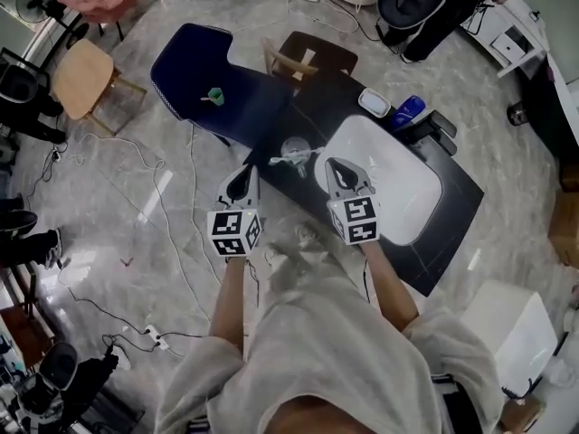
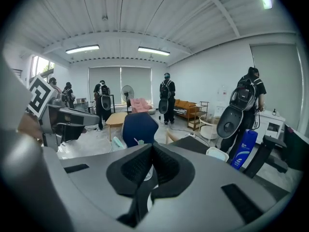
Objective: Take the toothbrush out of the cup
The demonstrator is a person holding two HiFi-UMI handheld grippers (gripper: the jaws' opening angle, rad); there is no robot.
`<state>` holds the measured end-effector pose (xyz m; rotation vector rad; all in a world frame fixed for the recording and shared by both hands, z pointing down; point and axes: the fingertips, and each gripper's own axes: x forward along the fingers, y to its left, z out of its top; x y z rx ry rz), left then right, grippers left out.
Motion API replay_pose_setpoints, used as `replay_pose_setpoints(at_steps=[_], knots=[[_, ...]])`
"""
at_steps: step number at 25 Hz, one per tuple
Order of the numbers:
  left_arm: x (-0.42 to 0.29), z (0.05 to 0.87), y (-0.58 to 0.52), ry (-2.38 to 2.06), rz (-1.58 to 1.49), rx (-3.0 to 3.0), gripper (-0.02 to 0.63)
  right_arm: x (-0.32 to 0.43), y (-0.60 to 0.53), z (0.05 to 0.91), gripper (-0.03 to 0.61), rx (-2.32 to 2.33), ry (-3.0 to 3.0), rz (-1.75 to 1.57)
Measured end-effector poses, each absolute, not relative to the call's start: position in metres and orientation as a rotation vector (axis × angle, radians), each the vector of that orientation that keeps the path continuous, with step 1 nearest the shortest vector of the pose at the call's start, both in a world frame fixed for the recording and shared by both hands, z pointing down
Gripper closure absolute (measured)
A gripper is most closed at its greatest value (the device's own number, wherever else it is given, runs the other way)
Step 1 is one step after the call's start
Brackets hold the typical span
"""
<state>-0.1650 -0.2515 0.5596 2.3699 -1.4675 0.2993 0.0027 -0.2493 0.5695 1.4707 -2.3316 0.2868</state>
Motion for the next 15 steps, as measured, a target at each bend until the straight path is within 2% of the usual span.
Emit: replay_pose_setpoints(at_steps=[13,14,15], knots=[[-0.165,0.601,-0.241,-1.449,0.350,2.292,0.589,0.007,-0.237,0.628,0.563,1.450,-2.344,0.455],[-0.164,0.604,-0.241,-1.446,0.354,2.288,0.589,0.006,-0.237,0.631,0.515,1.445,-2.359,0.469],[-0.163,0.607,-0.241,-1.443,0.357,2.285,0.589,0.005,-0.237,0.634,0.439,1.436,-2.373,0.487]])
